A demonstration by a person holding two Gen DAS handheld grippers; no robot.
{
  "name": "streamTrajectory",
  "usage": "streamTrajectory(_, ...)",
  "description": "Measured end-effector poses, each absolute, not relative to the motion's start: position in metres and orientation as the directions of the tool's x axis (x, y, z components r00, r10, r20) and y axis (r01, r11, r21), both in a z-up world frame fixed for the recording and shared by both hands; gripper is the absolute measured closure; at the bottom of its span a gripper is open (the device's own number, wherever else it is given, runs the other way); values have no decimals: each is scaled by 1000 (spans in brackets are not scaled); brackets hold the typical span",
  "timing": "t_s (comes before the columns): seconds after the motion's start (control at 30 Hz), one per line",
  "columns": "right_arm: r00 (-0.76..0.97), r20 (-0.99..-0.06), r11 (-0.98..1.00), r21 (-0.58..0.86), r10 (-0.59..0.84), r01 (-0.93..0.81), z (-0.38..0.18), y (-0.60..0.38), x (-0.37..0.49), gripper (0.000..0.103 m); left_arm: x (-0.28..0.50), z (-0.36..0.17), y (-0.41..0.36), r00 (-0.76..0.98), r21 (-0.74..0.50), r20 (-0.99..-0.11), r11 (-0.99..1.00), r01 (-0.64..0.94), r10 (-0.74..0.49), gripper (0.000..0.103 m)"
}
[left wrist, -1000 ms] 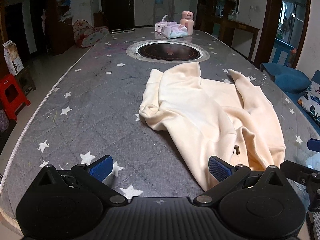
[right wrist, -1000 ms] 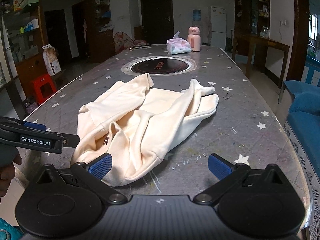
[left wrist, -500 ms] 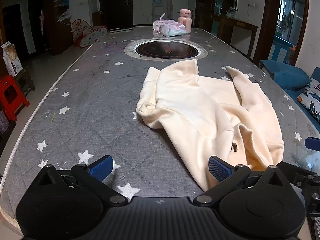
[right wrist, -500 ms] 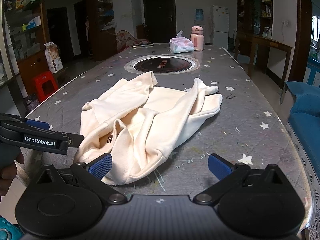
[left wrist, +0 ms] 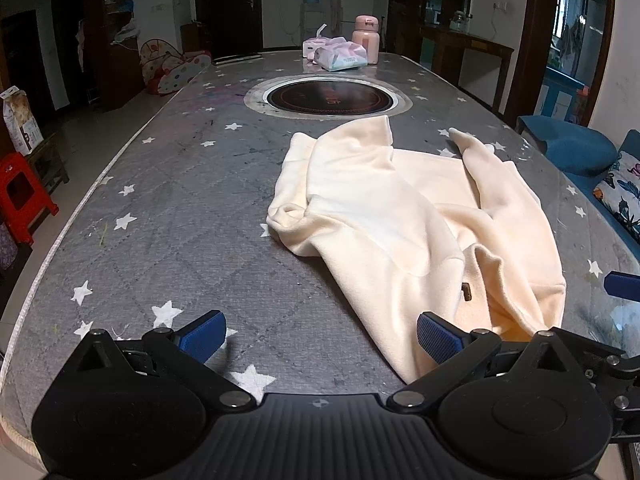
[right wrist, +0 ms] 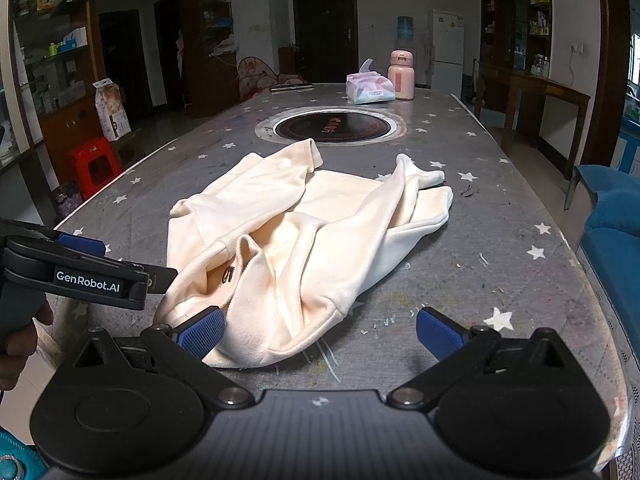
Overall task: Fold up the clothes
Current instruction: 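Move both grippers toward the crumpled cream sweatshirt on the table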
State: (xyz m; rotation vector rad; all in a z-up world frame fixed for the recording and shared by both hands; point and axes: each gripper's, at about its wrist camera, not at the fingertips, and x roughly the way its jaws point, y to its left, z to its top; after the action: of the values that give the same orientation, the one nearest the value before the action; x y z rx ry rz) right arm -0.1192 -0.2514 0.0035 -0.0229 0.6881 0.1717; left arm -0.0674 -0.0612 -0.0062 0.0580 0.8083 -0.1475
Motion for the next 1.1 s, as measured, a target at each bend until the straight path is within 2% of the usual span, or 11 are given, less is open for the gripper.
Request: streamTrajectory(1.1,747,-647,984,27,153,-178,1,-249,-115,0,-62,-8,-68,667,11,-737,986,167,-105,0)
